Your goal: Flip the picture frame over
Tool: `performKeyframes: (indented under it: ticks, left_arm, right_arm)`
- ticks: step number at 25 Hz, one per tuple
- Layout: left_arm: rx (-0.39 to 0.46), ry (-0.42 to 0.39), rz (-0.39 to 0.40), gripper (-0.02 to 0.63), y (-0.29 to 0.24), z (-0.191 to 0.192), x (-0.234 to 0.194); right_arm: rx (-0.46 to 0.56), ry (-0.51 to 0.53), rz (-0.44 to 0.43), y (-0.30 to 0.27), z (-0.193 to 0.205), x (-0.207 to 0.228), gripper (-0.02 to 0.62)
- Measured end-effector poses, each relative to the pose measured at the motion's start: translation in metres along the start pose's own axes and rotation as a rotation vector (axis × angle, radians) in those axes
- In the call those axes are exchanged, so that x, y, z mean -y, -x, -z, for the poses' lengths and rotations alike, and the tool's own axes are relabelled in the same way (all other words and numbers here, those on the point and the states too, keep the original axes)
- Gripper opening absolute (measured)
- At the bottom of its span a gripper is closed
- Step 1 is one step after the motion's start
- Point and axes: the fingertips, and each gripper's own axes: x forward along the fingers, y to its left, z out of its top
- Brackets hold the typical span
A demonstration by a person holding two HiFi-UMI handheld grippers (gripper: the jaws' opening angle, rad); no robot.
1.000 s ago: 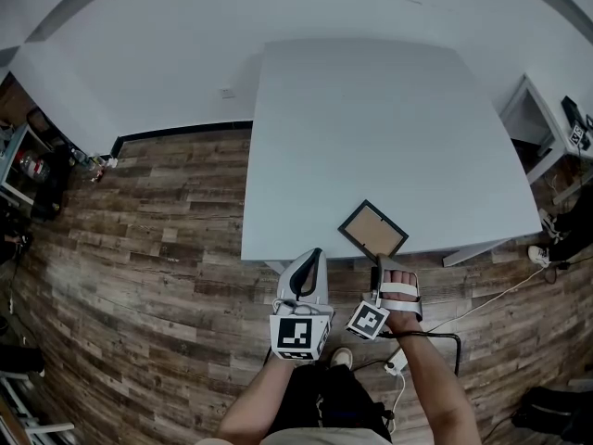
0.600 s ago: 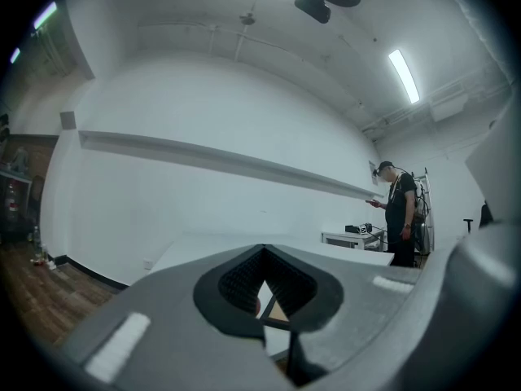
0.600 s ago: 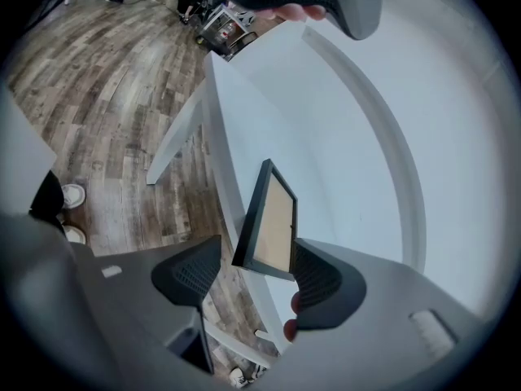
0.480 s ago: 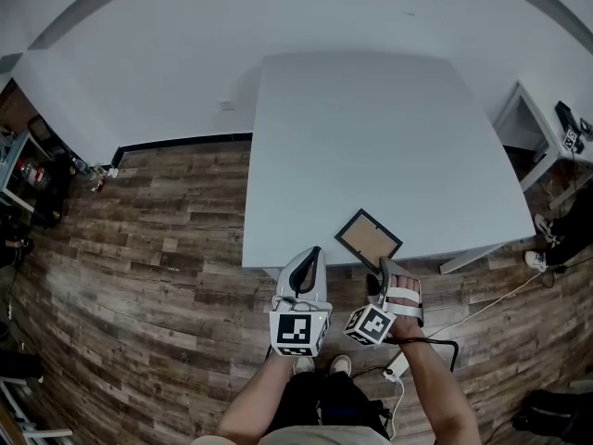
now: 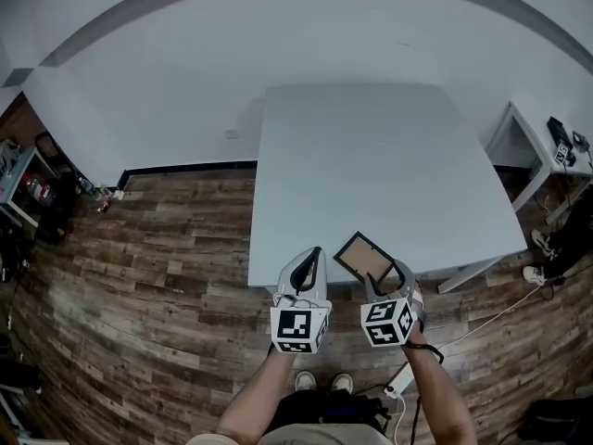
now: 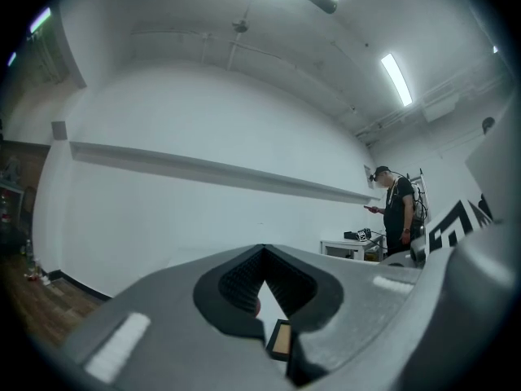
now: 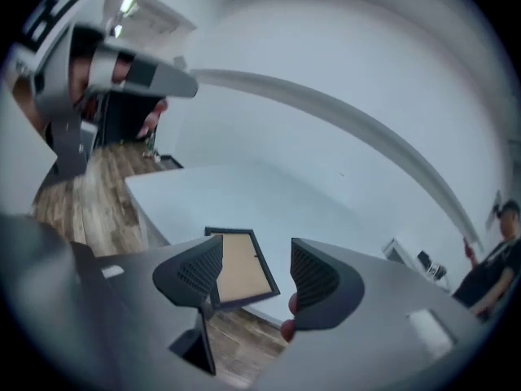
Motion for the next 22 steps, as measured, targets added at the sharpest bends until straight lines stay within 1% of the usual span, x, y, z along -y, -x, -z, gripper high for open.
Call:
performKeyframes:
  ticks: [3, 4, 6, 8, 10, 12, 17, 22]
  left_arm:
    - [-0.013, 0.010, 0.012, 0.000, -0.006, -0.008, 0.004]
    - [-0.017, 0.014, 0.019, 0.000, -0.007, -0.010, 0.006]
    - [-0.034, 0.015, 0.031, 0.000, -0.008, -0.012, 0.009]
    - [-0.055, 0.006, 0.033, 0.000, -0.008, -0.014, 0.012]
    - [-0.069, 0.002, 0.031, 0.000, -0.009, -0.016, 0.015]
    - [-0.075, 0.002, 0.034, 0.000, -0.009, -0.018, 0.017]
    - [-0.084, -0.003, 0.034, 0.000, -0.009, -0.027, 0.022]
    - [-0.100, -0.009, 0.012, 0.000, -0.008, -0.033, 0.016]
  right_arm:
    - [0.104, -0.210, -0.044, 0.015, -0.030, 0.016, 0.271]
    - [0.142, -0.260, -0.054, 0.019, -0.038, 0.020, 0.262]
    - [0.204, -0.322, -0.060, 0.027, -0.052, 0.027, 0.245]
    - [0.245, -0.360, -0.030, 0.034, -0.061, 0.037, 0.205]
    - [0.275, -0.400, 0.016, 0.041, -0.067, 0.047, 0.089]
    - [0.293, -0.426, 0.030, 0.045, -0.072, 0.051, 0.051]
    - [0.329, -0.446, 0.033, 0.050, -0.082, 0.055, 0.028]
    - [0.368, -0.483, 0.039, 0.056, -0.094, 0.055, 0.026]
